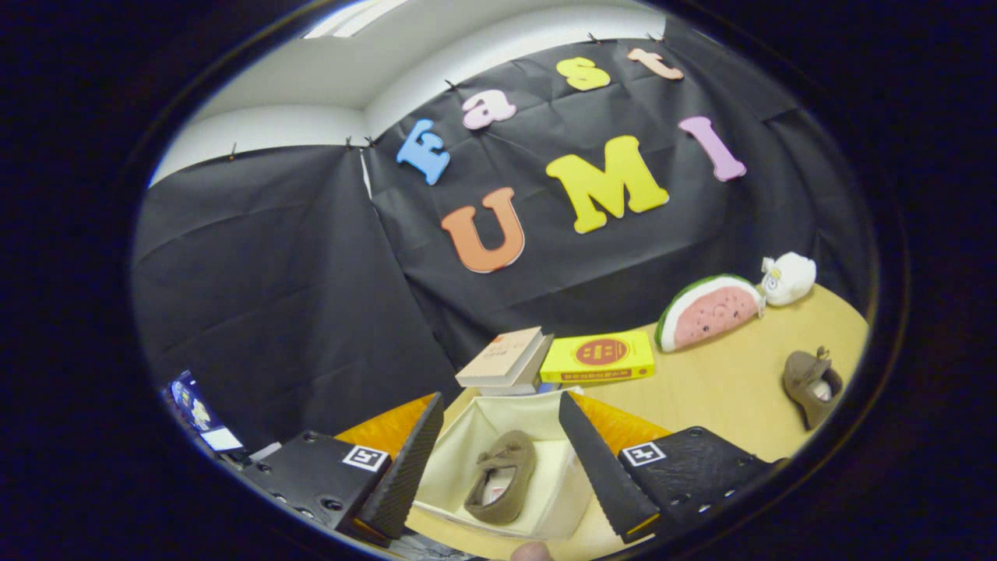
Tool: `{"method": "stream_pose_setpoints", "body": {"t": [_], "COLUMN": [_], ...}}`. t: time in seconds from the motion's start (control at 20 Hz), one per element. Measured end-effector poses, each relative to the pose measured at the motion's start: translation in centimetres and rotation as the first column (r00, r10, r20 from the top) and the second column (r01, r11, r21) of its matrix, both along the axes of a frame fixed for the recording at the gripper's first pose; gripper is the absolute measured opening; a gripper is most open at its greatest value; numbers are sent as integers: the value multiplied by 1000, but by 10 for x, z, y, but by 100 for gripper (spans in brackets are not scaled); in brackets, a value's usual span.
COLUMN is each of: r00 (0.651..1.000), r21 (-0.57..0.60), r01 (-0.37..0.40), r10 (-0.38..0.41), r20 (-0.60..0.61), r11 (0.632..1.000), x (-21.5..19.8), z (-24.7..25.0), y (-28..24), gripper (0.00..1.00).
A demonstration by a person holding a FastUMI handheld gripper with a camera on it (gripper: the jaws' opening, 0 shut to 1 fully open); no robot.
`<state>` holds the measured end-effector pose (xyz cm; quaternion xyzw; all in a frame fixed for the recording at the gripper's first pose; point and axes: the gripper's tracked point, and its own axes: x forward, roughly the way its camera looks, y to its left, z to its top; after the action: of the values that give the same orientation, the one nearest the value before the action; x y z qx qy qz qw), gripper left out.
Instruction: Open the storage box then place both shoes into the box .Put the left shoe in first, then the right shoe, with the right side of both shoes facing outward in a uniform manner.
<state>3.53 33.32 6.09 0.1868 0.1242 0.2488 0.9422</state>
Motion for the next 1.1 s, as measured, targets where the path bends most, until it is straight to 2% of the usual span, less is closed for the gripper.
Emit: {"method": "stream_pose_setpoints", "body": {"t": [0.3, 0.55, 0.7, 0.85, 1.0, 1.1], "r00": [993, 980, 964, 953, 955, 944], "r21": [-174, -267, -325, -402, -439, -471], "r01": [30, 160, 256, 299, 239, 201], "r10": [-9, -121, -215, -289, -292, -299], "r20": [121, 155, 157, 88, -56, -142], "r11": [984, 950, 910, 865, 866, 859], "x": [5, 28, 42, 56, 66, 72], "z": [-8, -38, -62, -101, -151, -185], "y": [-116, -250, -328, -381, -396, -402], "gripper": [93, 93, 93, 93, 93, 93]}}
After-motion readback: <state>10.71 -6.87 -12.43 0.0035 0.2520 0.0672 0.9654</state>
